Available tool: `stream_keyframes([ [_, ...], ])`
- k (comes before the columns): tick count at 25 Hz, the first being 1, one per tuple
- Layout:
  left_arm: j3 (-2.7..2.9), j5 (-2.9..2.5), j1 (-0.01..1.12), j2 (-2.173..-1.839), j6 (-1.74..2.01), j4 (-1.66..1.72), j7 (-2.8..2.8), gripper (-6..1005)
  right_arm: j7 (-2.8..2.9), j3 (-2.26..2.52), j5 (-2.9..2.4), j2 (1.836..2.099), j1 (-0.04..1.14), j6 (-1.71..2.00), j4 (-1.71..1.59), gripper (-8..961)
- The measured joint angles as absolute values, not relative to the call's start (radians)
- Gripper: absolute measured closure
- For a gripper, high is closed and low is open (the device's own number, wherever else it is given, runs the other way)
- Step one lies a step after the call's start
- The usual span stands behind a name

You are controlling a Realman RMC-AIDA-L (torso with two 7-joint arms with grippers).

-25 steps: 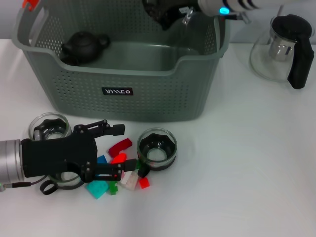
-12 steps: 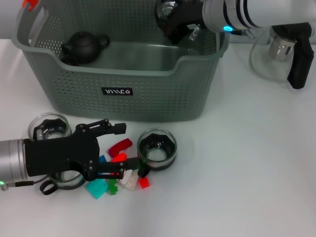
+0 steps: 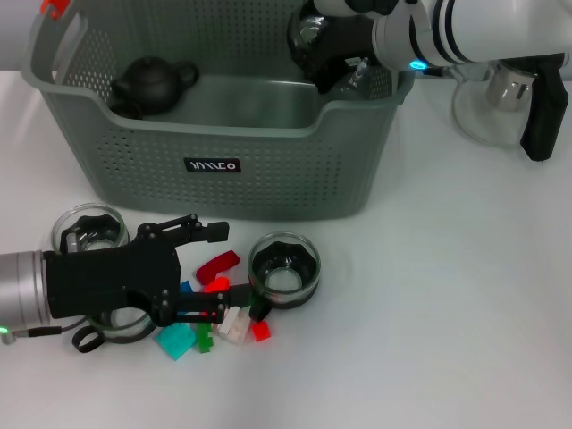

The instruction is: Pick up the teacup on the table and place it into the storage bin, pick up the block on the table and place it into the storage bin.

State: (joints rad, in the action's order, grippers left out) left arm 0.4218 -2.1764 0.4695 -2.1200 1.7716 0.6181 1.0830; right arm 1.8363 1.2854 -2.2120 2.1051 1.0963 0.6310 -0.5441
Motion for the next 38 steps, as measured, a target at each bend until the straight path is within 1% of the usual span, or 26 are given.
stream_keyframes([
  [21,0.422,-2.177,0.464,-2.120,1.772,0.618,1.083,95,1.845,1.285,-2.212,2.105,1.091,0.641,-0.554,881],
  [26,0.422,-2.177,0.461,-2.120,1.772,0.618,1.083,95,1.852,1.283,-2.212,2.105,1.092,0.641,-0.567,777],
  [29,0.421,-2.177,0.461,-2.120,1.772,0.618,1.083,95,1.867,1.284,-2.212,2.105,1.089,0.641,-0.586,574],
  [34,0.420,-2.177,0.462,-2.120,1.772,0.619,1.083,95,1.873,1.284,-2.211,2.104,1.078,0.642,-0.638,386],
  [38,0.414,-2.177,0.462,-2.119,1.777,0.621,1.083,95,1.871,1.284,-2.163,2.105,1.039,0.657,-0.732,386],
])
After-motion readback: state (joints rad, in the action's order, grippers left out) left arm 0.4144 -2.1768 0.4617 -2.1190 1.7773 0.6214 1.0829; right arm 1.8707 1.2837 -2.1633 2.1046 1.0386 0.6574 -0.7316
